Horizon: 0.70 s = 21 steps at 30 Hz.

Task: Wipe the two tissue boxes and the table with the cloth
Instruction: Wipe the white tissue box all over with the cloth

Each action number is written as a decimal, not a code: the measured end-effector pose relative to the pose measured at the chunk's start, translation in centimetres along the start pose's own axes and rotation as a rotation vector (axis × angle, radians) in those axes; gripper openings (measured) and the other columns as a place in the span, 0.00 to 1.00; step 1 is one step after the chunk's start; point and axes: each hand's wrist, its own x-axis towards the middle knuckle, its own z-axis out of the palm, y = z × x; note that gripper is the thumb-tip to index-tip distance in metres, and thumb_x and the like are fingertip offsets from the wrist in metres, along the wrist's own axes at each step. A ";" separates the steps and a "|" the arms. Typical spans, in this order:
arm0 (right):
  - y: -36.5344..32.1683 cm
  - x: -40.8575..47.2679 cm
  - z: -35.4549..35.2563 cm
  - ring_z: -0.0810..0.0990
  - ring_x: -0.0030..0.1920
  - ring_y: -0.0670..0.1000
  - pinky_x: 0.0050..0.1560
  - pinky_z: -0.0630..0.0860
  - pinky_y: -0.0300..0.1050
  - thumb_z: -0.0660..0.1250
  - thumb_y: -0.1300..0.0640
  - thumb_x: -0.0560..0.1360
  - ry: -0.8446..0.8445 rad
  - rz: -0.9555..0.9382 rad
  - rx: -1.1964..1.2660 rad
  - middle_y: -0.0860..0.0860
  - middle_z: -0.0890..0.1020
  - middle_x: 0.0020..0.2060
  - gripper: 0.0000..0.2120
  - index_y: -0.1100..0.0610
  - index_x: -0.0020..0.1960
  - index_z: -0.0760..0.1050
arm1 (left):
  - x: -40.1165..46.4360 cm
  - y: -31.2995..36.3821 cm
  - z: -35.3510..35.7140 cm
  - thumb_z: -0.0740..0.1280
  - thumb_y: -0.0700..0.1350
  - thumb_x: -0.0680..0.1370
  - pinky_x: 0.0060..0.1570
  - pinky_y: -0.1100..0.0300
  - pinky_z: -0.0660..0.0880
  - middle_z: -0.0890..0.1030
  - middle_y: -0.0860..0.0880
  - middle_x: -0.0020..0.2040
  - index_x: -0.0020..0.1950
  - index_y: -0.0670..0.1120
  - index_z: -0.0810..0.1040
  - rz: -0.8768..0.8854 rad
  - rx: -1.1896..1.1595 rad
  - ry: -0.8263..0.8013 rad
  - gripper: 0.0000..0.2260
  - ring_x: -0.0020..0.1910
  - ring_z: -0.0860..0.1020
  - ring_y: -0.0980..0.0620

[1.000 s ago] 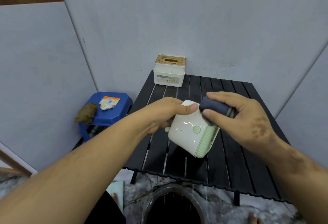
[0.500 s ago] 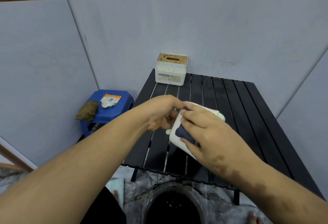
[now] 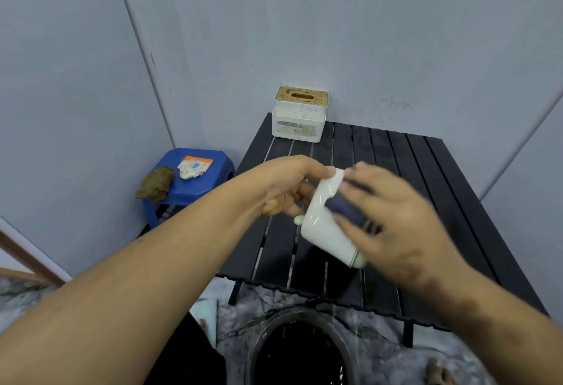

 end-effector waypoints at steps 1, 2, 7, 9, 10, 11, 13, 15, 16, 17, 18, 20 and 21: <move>0.6 0.6 -1.1 0.79 0.59 0.49 0.65 0.70 0.38 0.78 0.56 0.67 0.033 0.163 0.112 0.50 0.82 0.56 0.18 0.58 0.56 0.83 | 0.1 -0.1 -0.1 0.65 0.47 0.82 0.44 0.50 0.78 0.80 0.37 0.53 0.60 0.41 0.80 0.003 -0.008 0.005 0.12 0.51 0.78 0.41; 1.1 1.0 -2.0 0.80 0.57 0.45 0.62 0.73 0.37 0.78 0.54 0.68 0.039 0.311 0.215 0.46 0.83 0.54 0.16 0.54 0.56 0.83 | 0.1 -0.3 -0.2 0.66 0.47 0.82 0.46 0.49 0.79 0.81 0.37 0.54 0.61 0.40 0.79 0.008 -0.013 0.010 0.12 0.52 0.78 0.40; 3.1 0.5 -2.3 0.82 0.40 0.40 0.41 0.76 0.35 0.74 0.55 0.72 -0.024 0.584 0.708 0.44 0.86 0.44 0.09 0.47 0.51 0.84 | 0.3 -1.5 -0.9 0.66 0.44 0.81 0.62 0.40 0.77 0.82 0.37 0.52 0.61 0.38 0.80 0.069 0.003 0.027 0.13 0.51 0.80 0.41; 4.0 -0.3 -1.6 0.81 0.38 0.39 0.39 0.75 0.33 0.73 0.56 0.73 -0.008 0.579 0.703 0.45 0.86 0.46 0.09 0.48 0.52 0.84 | 0.7 -2.3 -1.6 0.66 0.44 0.81 0.55 0.44 0.78 0.84 0.42 0.47 0.56 0.39 0.82 0.124 0.016 0.031 0.11 0.48 0.80 0.44; 4.6 -0.9 -1.1 0.82 0.42 0.39 0.43 0.76 0.34 0.73 0.56 0.73 0.002 0.581 0.668 0.44 0.86 0.48 0.10 0.48 0.53 0.84 | 0.8 -2.7 -1.9 0.67 0.46 0.81 0.54 0.46 0.78 0.84 0.43 0.45 0.55 0.40 0.83 0.150 0.029 0.035 0.11 0.47 0.81 0.45; 5.1 -1.4 -0.7 0.82 0.48 0.39 0.49 0.77 0.37 0.74 0.56 0.72 0.013 0.589 0.628 0.43 0.85 0.51 0.11 0.48 0.54 0.84 | 0.9 -3.1 -2.1 0.69 0.49 0.79 0.54 0.46 0.77 0.85 0.44 0.47 0.55 0.41 0.84 0.175 0.044 0.037 0.13 0.48 0.81 0.45; 6.0 -2.4 -0.2 0.80 0.56 0.40 0.58 0.75 0.38 0.75 0.55 0.71 0.048 0.624 0.573 0.40 0.84 0.53 0.13 0.47 0.55 0.83 | 1.2 -3.8 -2.6 0.71 0.54 0.75 0.60 0.41 0.75 0.86 0.41 0.54 0.57 0.44 0.86 0.224 0.062 0.027 0.17 0.53 0.82 0.43; 6.1 -2.9 0.0 0.80 0.55 0.38 0.57 0.76 0.34 0.75 0.56 0.71 0.103 0.652 0.596 0.37 0.83 0.50 0.13 0.44 0.53 0.82 | 1.4 -4.4 -2.8 0.71 0.53 0.75 0.65 0.37 0.73 0.85 0.42 0.60 0.60 0.50 0.87 0.280 0.044 -0.019 0.16 0.58 0.82 0.43; 5.9 -3.0 0.1 0.80 0.54 0.38 0.56 0.76 0.33 0.75 0.57 0.71 0.134 0.650 0.607 0.37 0.84 0.49 0.13 0.42 0.52 0.82 | 1.5 -4.6 -2.9 0.72 0.51 0.75 0.67 0.36 0.72 0.85 0.43 0.62 0.61 0.52 0.86 0.298 0.036 -0.047 0.15 0.61 0.82 0.43; 5.5 -3.1 0.2 0.80 0.54 0.38 0.55 0.75 0.32 0.75 0.58 0.71 0.160 0.639 0.604 0.38 0.84 0.50 0.13 0.43 0.52 0.82 | 1.6 -4.8 -2.9 0.72 0.49 0.75 0.69 0.36 0.71 0.84 0.45 0.63 0.63 0.54 0.85 0.311 0.032 -0.071 0.16 0.63 0.81 0.43; 5.0 -3.2 0.4 0.80 0.55 0.38 0.56 0.75 0.31 0.75 0.57 0.71 0.175 0.626 0.588 0.39 0.83 0.51 0.13 0.45 0.53 0.82 | 1.7 -5.0 -2.9 0.72 0.48 0.75 0.69 0.38 0.71 0.84 0.46 0.64 0.64 0.54 0.84 0.324 0.029 -0.096 0.17 0.65 0.80 0.42; 3.6 -3.2 0.8 0.78 0.58 0.39 0.60 0.73 0.31 0.77 0.56 0.69 0.149 0.568 0.544 0.40 0.81 0.56 0.16 0.49 0.56 0.82 | 2.0 -5.4 -2.9 0.72 0.44 0.74 0.67 0.47 0.76 0.83 0.47 0.66 0.67 0.51 0.82 0.355 0.016 -0.141 0.21 0.66 0.80 0.44; 2.9 -3.1 0.9 0.78 0.59 0.40 0.61 0.72 0.32 0.78 0.56 0.68 0.116 0.518 0.536 0.40 0.81 0.57 0.17 0.49 0.56 0.83 | 2.1 -5.5 -3.0 0.73 0.43 0.74 0.65 0.51 0.77 0.82 0.47 0.67 0.69 0.49 0.81 0.368 0.019 -0.157 0.23 0.65 0.80 0.46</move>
